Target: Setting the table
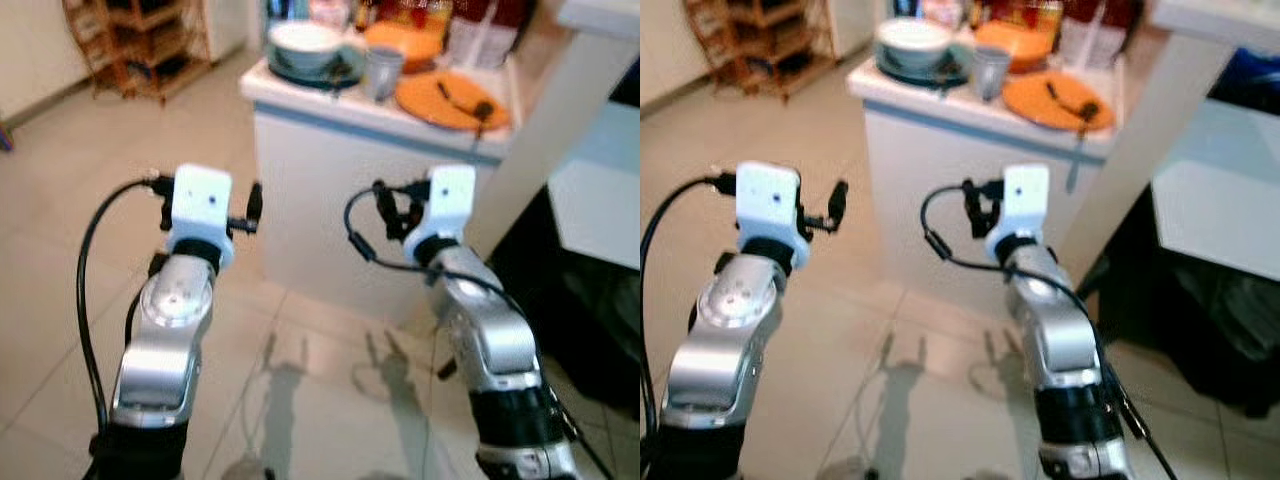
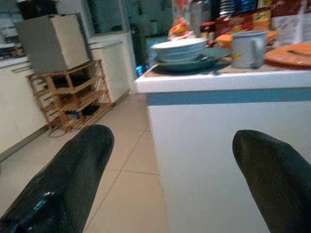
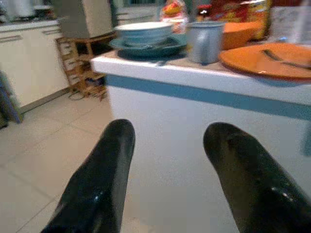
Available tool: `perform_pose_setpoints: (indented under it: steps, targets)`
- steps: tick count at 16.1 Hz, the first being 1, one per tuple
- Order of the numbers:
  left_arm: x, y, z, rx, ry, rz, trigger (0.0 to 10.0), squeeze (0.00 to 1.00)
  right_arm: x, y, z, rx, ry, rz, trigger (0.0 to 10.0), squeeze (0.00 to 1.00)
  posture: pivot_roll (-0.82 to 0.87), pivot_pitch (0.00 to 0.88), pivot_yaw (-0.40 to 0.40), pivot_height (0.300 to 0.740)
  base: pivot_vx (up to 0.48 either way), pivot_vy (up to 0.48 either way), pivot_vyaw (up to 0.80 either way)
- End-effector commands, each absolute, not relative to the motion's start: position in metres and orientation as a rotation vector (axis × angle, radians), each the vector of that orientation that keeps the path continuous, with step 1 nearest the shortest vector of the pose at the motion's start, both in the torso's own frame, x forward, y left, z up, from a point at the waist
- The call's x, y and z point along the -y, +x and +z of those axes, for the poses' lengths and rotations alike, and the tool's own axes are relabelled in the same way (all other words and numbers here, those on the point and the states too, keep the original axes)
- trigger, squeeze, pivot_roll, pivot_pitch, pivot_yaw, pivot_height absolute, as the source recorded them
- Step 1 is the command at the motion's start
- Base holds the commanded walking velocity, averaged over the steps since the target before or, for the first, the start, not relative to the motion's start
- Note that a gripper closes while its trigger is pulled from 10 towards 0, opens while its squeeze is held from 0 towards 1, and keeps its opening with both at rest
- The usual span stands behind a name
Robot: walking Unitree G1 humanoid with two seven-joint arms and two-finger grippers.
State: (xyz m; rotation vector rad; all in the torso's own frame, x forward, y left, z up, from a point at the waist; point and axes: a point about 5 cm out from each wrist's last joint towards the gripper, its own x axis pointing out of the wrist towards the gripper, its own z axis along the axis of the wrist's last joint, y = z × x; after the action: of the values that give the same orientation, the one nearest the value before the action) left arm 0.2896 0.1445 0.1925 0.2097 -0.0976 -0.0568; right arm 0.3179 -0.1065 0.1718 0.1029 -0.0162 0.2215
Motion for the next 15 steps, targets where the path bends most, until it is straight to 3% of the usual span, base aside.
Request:
perform_pose_setpoints:
  steps: [1,3,6,7,8,15]
  targets:
    - [-0.136,0.29,0.194,0.103,0.196,-0.09,10.0,1.0,0.117,0.318,0.171,0.016,0.096,0.188,10.0,1.0,0.04,0.057,-0.074,0.74,0.416,0.0,0.0]
    - [-0.138,0.29,0.195,0.104,0.196,-0.083,10.0,1.0,0.115,0.318,0.172,0.018,0.094,0.195,10.0,1.0,0.04,0.058,-0.074,0.74,0.418,0.0,0.0]
    - [-0.141,0.291,0.196,0.105,0.197,-0.07,10.0,1.0,0.114,0.32,0.174,0.021,0.084,0.194,10.0,1.0,0.04,0.06,-0.075,0.74,0.416,0.0,-0.8]
    - [-0.142,0.291,0.197,0.108,0.202,-0.066,10.0,1.0,0.114,0.32,0.174,0.024,0.068,0.185,10.0,0.28,0.04,0.062,-0.074,0.74,0.48,0.0,-0.8]
    - [-0.142,0.291,0.197,0.109,0.204,-0.064,10.0,1.0,0.115,0.321,0.175,0.026,0.061,0.178,10.0,0.0,0.04,0.063,-0.074,0.74,0.48,0.0,-0.78]
    - [-0.143,0.292,0.198,0.113,0.213,-0.061,10.0,1.0,0.113,0.324,0.182,0.06,-0.008,0.162,10.0,0.0,0.04,0.064,-0.075,0.74,0.48,0.0,0.0]
